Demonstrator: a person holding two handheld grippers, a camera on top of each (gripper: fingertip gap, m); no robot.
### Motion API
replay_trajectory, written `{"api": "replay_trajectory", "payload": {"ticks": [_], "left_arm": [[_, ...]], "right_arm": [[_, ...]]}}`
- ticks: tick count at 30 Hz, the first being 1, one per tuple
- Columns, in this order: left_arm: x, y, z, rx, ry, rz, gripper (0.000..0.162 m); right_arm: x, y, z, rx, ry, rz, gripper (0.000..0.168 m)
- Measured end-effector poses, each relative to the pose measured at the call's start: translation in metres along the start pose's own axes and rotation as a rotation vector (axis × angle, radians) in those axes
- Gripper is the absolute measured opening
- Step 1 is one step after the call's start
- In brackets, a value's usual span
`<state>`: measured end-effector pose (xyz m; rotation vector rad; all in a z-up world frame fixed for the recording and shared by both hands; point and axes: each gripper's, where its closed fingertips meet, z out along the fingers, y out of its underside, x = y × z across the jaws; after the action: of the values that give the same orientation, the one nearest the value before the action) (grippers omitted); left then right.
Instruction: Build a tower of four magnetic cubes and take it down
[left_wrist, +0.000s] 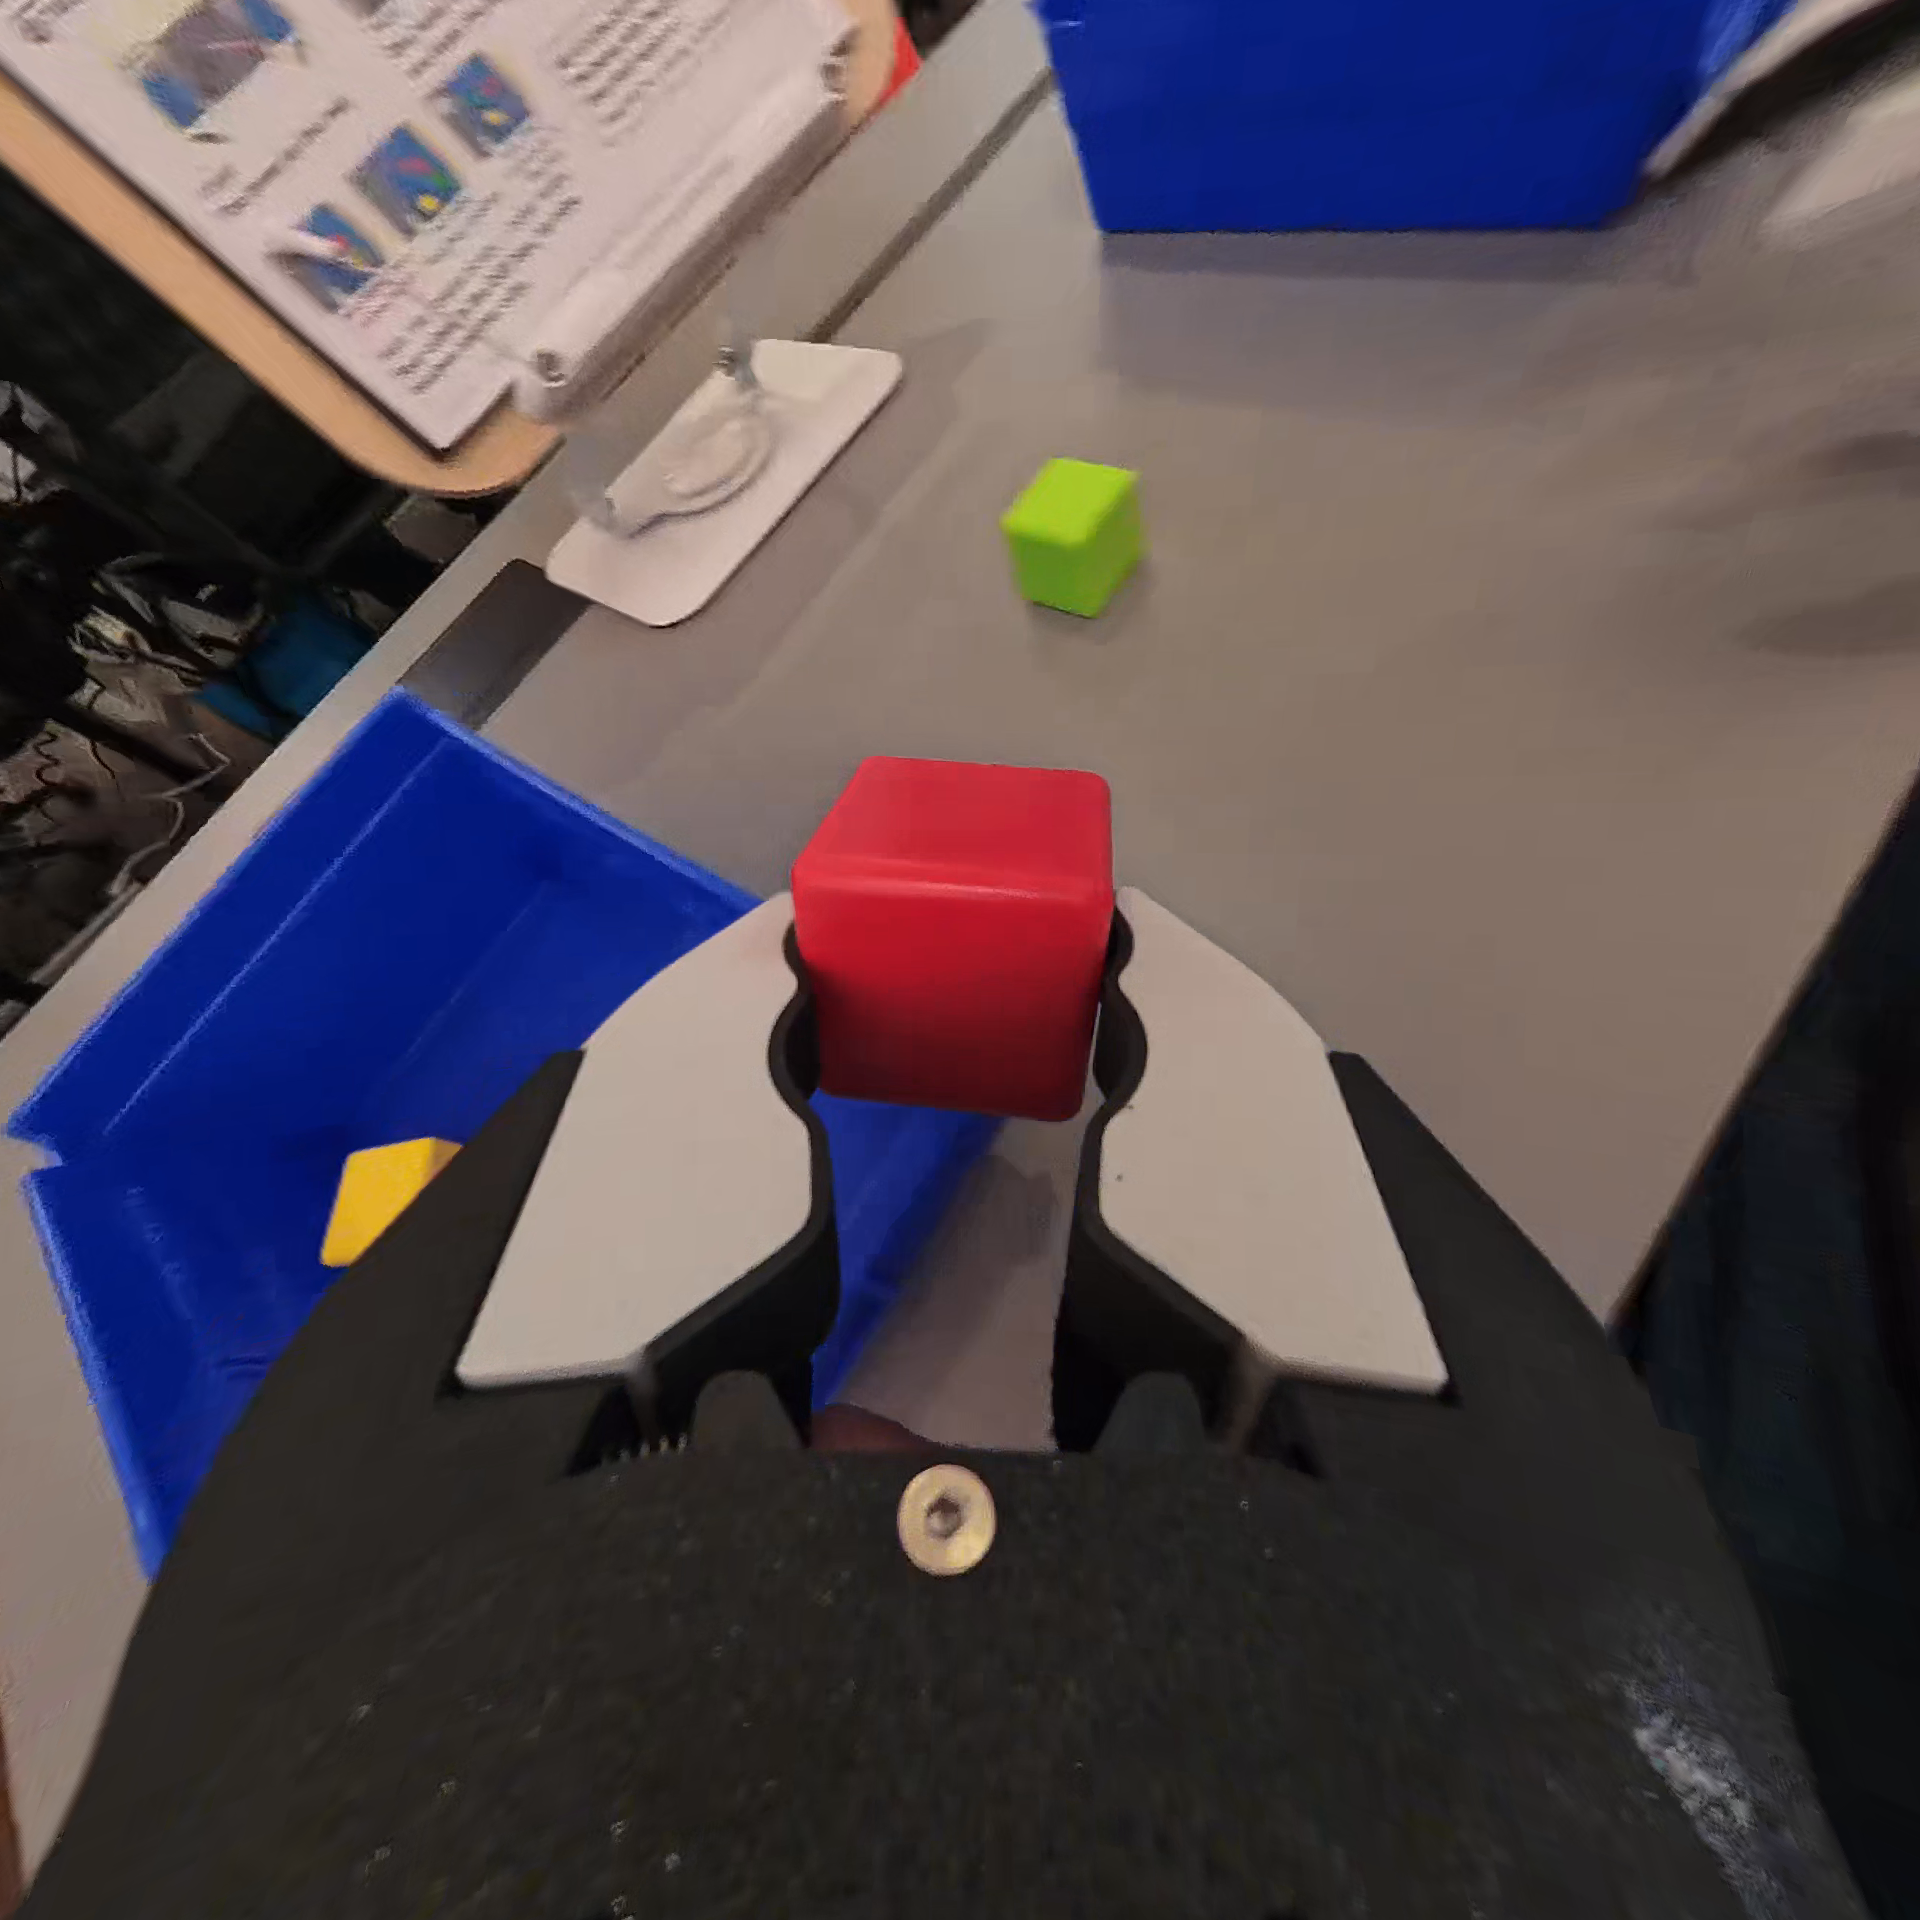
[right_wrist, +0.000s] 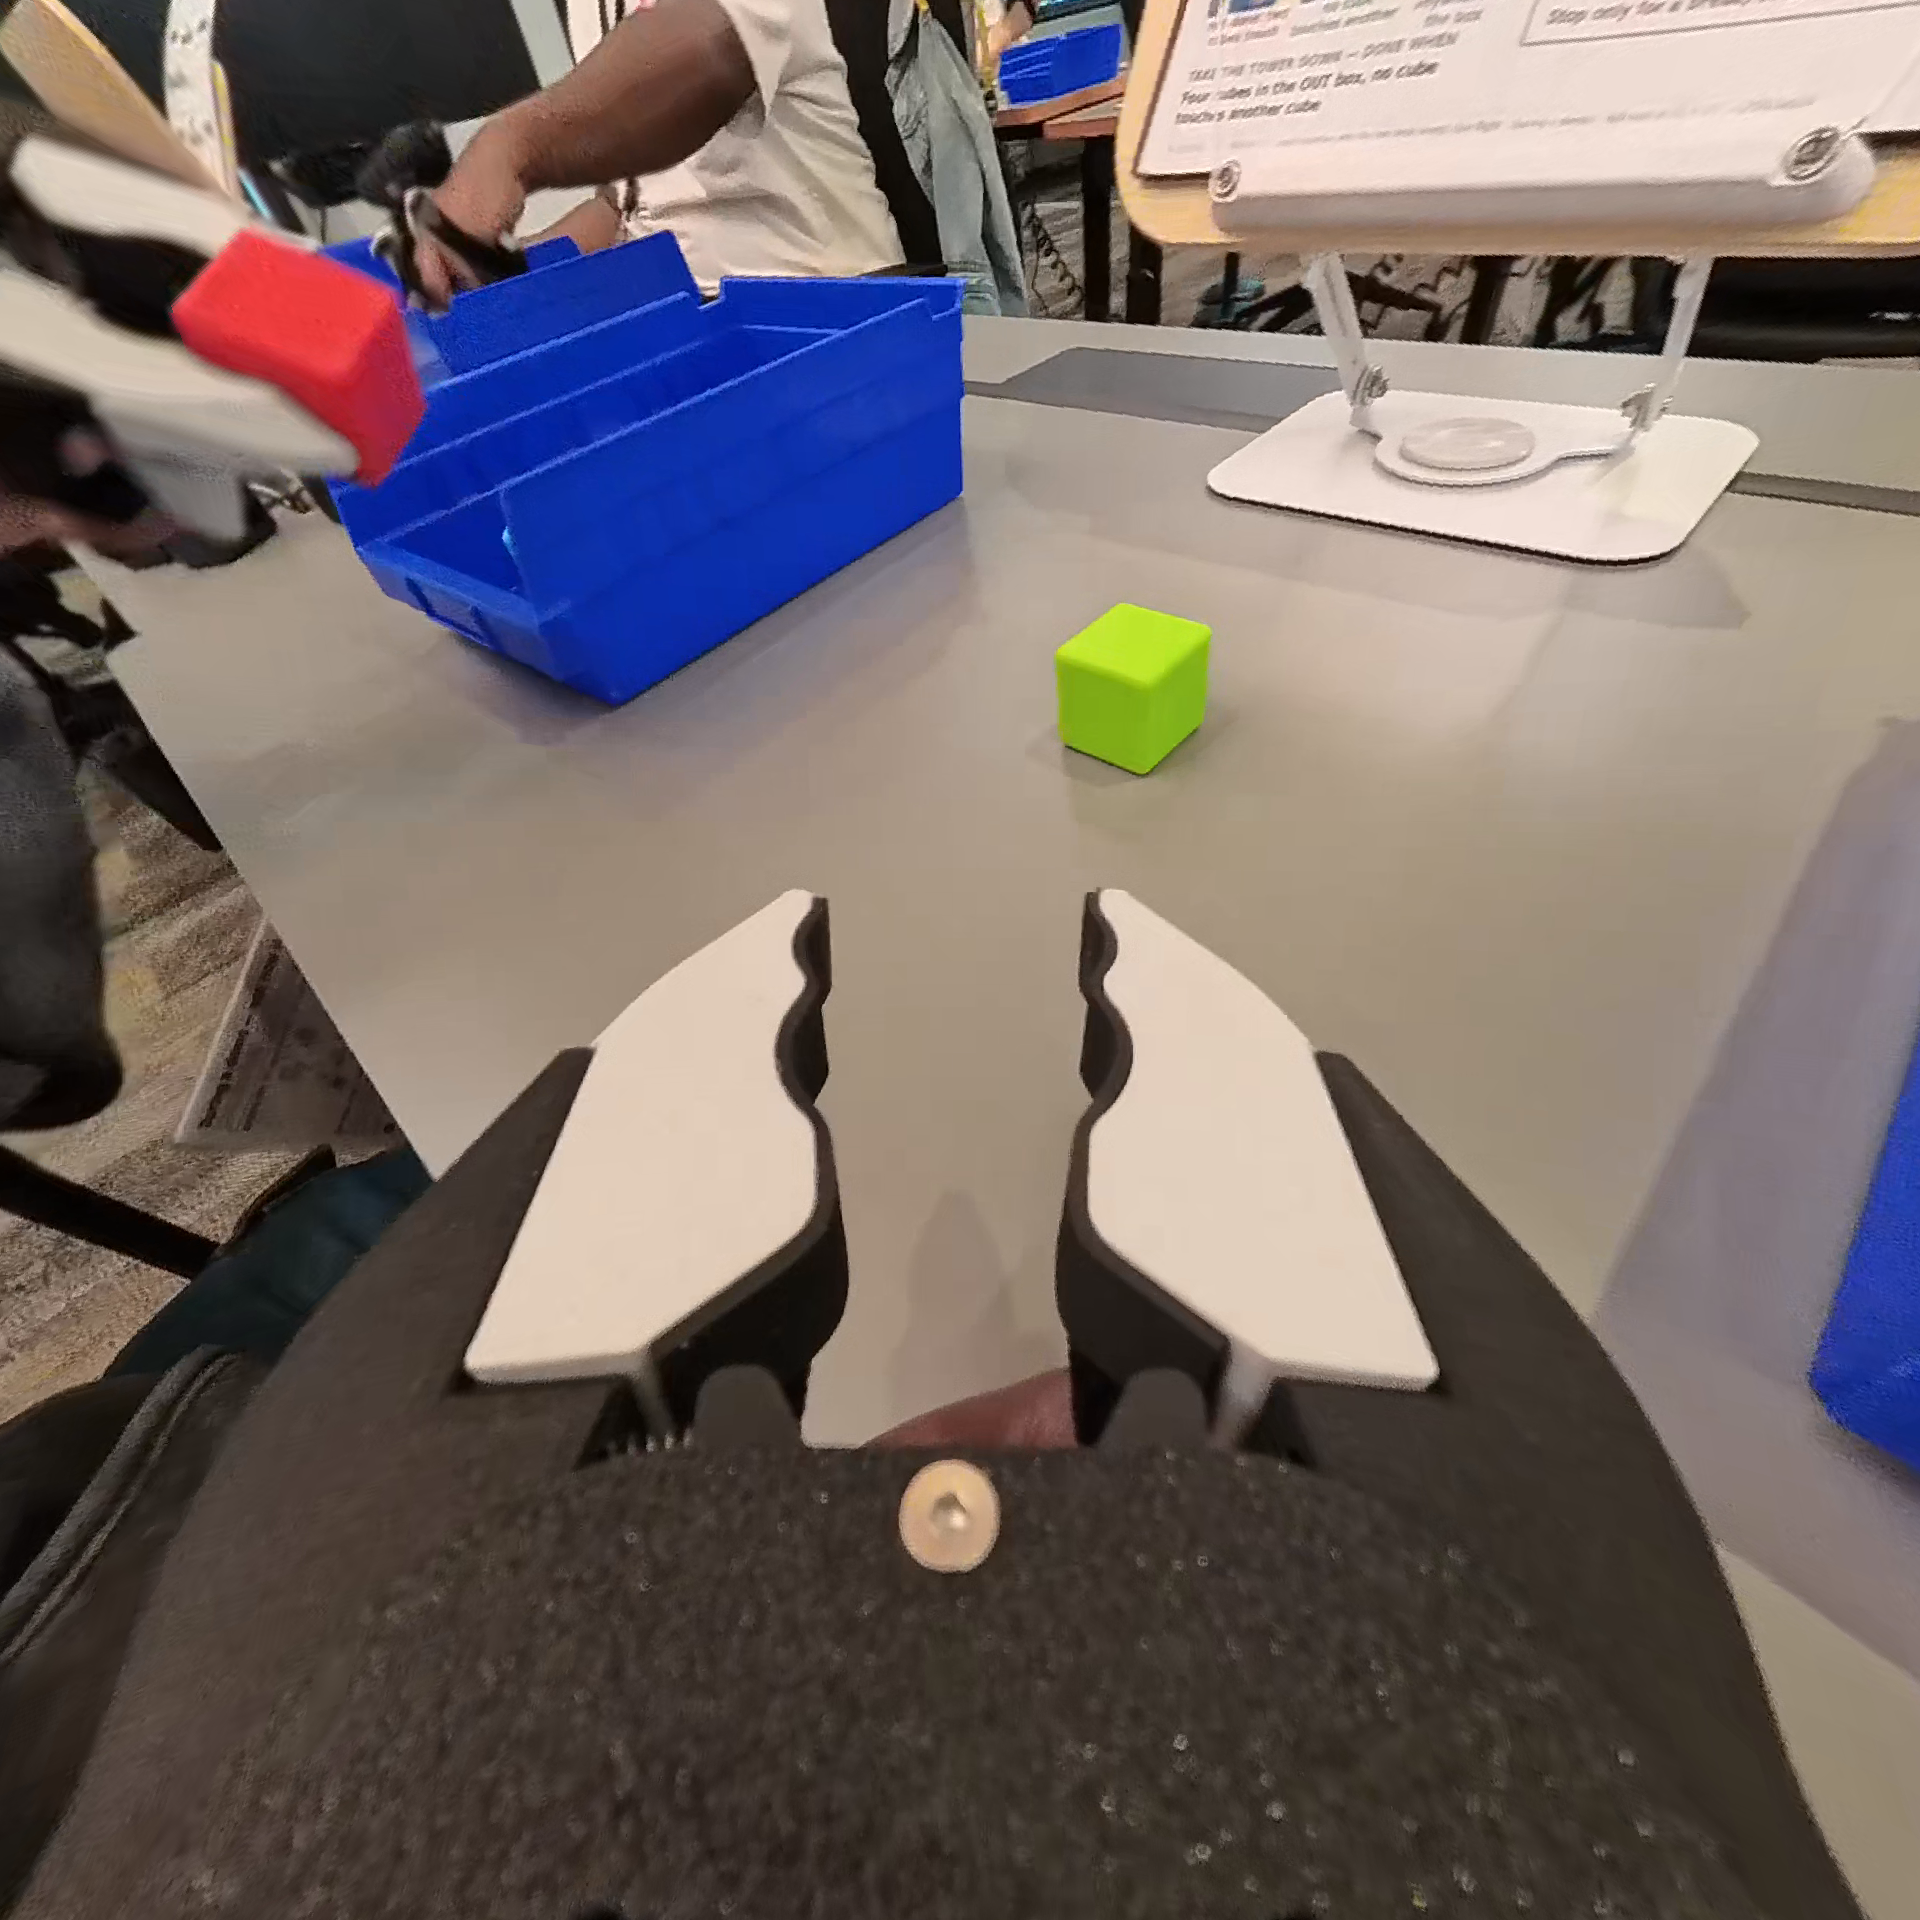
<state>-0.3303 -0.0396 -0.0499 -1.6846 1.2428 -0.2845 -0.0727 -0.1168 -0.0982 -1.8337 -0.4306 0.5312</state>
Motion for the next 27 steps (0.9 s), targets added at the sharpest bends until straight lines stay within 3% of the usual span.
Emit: {"api": "replay_trajectory", "payload": {"ticks": [7, 12, 19, 22, 27], "left_arm": [[0.095, -0.021, 0.000, 0.041, 0.180, 0.056, 0.050], [0.077, -0.049, 0.043, -0.037, 0.165, 0.117, 0.050], [0.045, -0.077, 0.141, -0.277, 0.245, 0.237, 0.050], [0.045, -0.077, 0.176, -0.386, 0.383, 0.266, 0.050], [0.031, -0.062, 0.216, -0.590, 0.470, 0.363, 0.050]], "right_arm": [[0.005, -0.005, -0.003, 0.008, 0.024, -0.025, 0.046], [0.003, -0.003, -0.002, -0.005, 0.032, -0.070, 0.046], [0.005, 0.005, 0.001, -0.029, 0.022, -0.070, 0.046], [0.004, 0.008, 0.001, -0.041, 0.023, -0.079, 0.046], [0.001, 0.012, 0.002, -0.051, 0.016, -0.073, 0.046]]}}
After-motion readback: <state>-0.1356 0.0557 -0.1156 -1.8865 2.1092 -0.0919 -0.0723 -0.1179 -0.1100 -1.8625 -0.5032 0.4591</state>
